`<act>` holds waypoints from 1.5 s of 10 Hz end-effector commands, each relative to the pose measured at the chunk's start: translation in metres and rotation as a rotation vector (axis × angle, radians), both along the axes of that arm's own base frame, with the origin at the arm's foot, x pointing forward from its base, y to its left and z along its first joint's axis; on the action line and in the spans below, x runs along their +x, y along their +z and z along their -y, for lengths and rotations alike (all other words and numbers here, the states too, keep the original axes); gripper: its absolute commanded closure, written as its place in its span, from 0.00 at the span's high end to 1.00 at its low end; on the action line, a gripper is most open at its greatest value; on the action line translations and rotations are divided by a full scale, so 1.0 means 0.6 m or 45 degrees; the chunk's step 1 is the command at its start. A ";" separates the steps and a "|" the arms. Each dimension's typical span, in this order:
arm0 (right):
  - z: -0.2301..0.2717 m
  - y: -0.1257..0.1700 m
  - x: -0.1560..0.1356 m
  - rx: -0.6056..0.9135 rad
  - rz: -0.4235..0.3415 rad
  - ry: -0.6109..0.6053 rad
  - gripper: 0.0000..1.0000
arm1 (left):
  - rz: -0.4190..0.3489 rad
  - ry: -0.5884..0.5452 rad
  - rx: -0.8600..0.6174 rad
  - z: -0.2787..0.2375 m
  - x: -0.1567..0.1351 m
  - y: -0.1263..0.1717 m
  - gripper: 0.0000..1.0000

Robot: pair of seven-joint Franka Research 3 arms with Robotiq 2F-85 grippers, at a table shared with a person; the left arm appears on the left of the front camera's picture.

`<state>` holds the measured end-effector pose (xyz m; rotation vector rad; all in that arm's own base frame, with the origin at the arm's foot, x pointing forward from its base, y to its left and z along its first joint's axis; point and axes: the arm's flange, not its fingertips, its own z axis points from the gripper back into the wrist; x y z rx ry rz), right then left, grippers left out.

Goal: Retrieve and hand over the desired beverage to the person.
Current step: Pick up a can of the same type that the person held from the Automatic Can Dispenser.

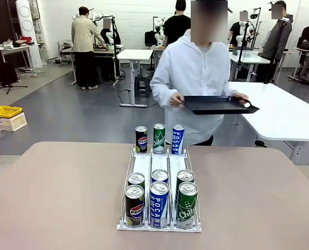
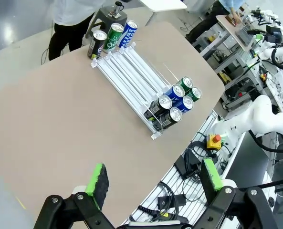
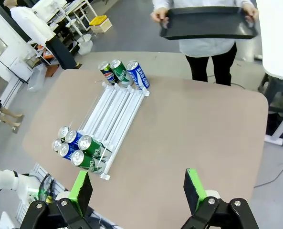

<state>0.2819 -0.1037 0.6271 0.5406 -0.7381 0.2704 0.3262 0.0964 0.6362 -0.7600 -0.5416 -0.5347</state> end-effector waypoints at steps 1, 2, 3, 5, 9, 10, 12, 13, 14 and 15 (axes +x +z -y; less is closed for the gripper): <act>-0.001 -0.002 -0.001 0.018 0.013 0.032 1.00 | 0.030 -0.024 -0.010 -0.001 0.003 0.000 1.00; -0.001 -0.002 -0.001 0.018 0.013 0.032 1.00 | 0.030 -0.024 -0.010 -0.001 0.003 0.000 1.00; -0.001 -0.002 -0.001 0.018 0.013 0.032 1.00 | 0.030 -0.024 -0.010 -0.001 0.003 0.000 1.00; -0.001 -0.002 -0.001 0.018 0.013 0.032 1.00 | 0.030 -0.024 -0.010 -0.001 0.003 0.000 1.00; -0.001 -0.002 -0.001 0.018 0.013 0.032 1.00 | 0.030 -0.024 -0.010 -0.001 0.003 0.000 1.00; -0.001 -0.002 -0.001 0.018 0.013 0.032 1.00 | 0.030 -0.024 -0.010 -0.001 0.003 0.000 1.00; -0.001 -0.002 -0.001 0.018 0.013 0.032 1.00 | 0.030 -0.024 -0.010 -0.001 0.003 0.000 1.00; -0.001 -0.002 -0.001 0.018 0.013 0.032 1.00 | 0.030 -0.024 -0.010 -0.001 0.003 0.000 1.00; -0.001 -0.002 -0.001 0.018 0.013 0.032 1.00 | 0.030 -0.024 -0.010 -0.001 0.003 0.000 1.00; -0.001 -0.002 -0.001 0.018 0.013 0.032 1.00 | 0.030 -0.024 -0.010 -0.001 0.003 0.000 1.00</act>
